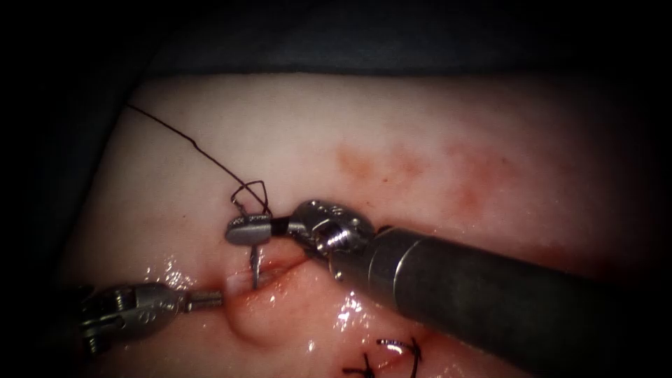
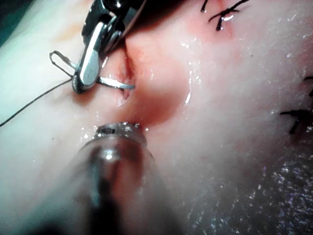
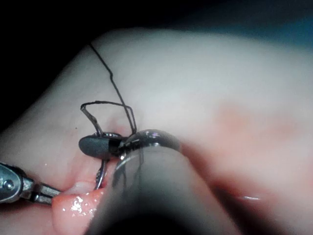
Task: Wound Closure
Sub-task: Use the right gripper to throw the needle through the bottom of the cut, then pierce the needle through the bottom portion of the cut
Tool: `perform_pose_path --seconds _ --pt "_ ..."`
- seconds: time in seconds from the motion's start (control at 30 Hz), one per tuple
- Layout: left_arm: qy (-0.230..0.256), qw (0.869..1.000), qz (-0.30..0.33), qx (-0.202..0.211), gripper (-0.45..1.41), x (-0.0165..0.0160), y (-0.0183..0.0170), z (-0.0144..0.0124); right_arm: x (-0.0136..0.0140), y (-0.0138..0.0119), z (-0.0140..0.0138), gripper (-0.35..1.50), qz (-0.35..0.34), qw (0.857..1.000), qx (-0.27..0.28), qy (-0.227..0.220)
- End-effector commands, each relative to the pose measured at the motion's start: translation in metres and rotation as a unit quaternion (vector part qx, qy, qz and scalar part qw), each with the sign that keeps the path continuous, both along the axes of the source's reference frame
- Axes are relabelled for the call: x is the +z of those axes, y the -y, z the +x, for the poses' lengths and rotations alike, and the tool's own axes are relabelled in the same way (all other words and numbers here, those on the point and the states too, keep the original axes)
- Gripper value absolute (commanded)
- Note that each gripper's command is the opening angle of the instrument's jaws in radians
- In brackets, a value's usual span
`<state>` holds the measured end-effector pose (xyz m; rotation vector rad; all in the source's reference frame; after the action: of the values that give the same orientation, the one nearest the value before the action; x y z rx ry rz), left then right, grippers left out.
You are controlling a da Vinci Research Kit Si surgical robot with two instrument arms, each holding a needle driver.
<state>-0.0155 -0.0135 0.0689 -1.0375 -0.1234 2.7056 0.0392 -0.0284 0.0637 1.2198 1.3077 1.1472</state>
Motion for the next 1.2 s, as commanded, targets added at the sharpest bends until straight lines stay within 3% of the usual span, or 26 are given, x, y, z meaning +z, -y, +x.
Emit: perform_pose_path --seconds 0.03,0.43,0.87,1.2 --pt "0.001 1.000 -0.001 0.000 -0.45 0.0004 -0.0004 -0.0006 0.0000 -0.0003 0.0011 -0.35 -0.003 1.000 -0.002 -0.002" --pt "0.002 1.000 -0.002 -0.001 -0.45 0.0005 -0.0005 -0.0005 -0.0017 0.0014 0.0016 -0.35 0.004 1.000 -0.005 -0.001" --pt "0.000 1.000 -0.002 -0.002 -0.45 0.0003 -0.0007 -0.0007 -0.0017 0.0028 0.0022 -0.35 0.012 1.000 -0.007 0.001" --pt "-0.001 1.000 -0.002 -0.003 -0.45 0.0002 -0.0007 -0.0008 -0.0020 0.0028 0.0026 -0.35 0.058 0.998 0.002 0.008"
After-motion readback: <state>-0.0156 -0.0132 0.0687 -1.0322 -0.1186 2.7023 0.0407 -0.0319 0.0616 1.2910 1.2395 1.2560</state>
